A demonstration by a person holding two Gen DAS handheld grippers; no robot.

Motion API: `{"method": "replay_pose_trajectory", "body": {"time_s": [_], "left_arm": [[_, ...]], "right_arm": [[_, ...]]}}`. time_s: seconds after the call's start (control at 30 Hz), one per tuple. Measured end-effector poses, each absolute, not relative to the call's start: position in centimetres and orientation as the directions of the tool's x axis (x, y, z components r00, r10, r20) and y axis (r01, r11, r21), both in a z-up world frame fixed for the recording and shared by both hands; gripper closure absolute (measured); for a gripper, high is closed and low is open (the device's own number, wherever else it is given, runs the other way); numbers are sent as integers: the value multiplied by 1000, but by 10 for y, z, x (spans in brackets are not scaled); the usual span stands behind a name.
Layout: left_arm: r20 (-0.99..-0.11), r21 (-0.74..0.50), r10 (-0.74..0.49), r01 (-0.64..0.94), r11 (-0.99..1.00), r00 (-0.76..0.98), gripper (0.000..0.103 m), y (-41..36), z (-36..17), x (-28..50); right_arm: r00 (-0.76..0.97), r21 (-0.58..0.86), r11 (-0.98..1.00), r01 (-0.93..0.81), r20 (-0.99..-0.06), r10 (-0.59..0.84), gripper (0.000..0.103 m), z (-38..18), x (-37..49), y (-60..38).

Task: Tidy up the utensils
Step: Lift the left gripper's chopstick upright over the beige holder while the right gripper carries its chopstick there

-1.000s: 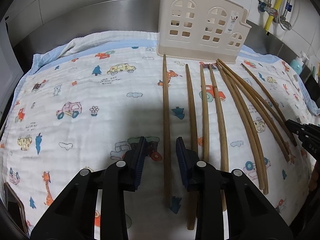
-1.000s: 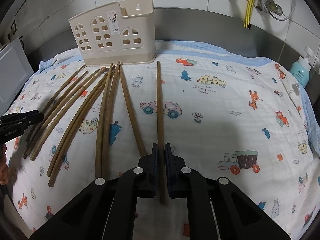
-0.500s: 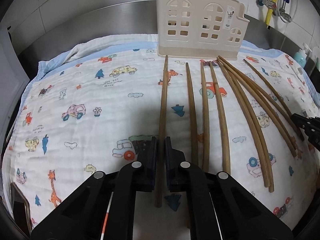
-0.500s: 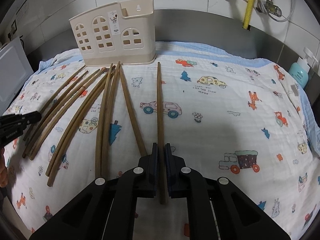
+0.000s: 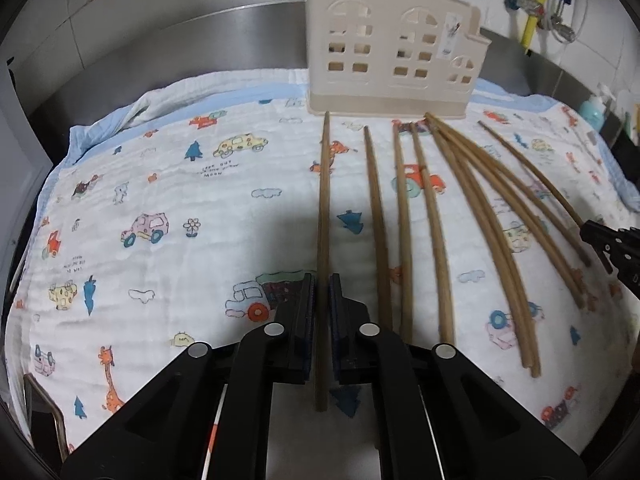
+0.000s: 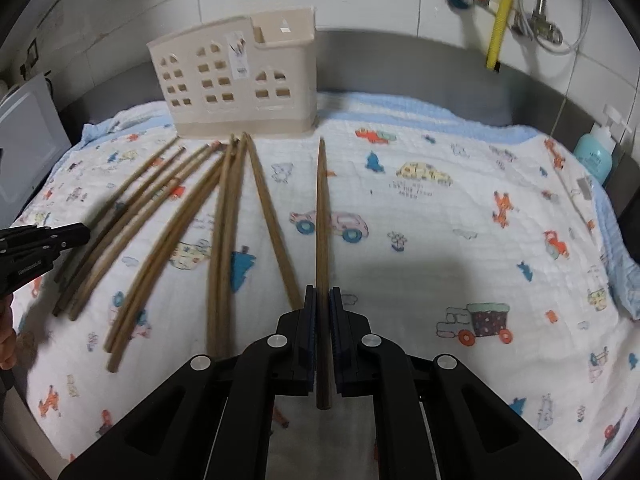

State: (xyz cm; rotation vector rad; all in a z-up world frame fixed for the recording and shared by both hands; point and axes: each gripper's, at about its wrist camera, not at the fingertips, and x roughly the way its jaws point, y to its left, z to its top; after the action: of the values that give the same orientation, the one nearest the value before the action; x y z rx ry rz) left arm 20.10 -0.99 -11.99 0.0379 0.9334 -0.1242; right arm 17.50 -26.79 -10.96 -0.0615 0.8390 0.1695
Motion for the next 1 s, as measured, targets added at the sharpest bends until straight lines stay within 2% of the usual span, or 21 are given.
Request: {"method": "replay_pose_trajectory", "body": {"time_s": [0.27,0.47,0.73,1.0], "left_arm": [[-783,-74,-149,147,986,603,98,-2,-104,185],[-774,-137,-183,121,983,607,98,7,-107,178],[-673,-71,-170,165,984,720,98,2,-60,160],[-603,-70,-236,245,967,762,98,0,-26,163]], "right_arm": [[727,2,982,-191,-671,143,96,-65,157,-263],[742,-3,980,-200,-654,149,96,-52,148,-259],[767,7,975,-224,-616,181,96,-23,151,-258],[771,34,964,-265,-592,233,96,3,163,-255]]}}
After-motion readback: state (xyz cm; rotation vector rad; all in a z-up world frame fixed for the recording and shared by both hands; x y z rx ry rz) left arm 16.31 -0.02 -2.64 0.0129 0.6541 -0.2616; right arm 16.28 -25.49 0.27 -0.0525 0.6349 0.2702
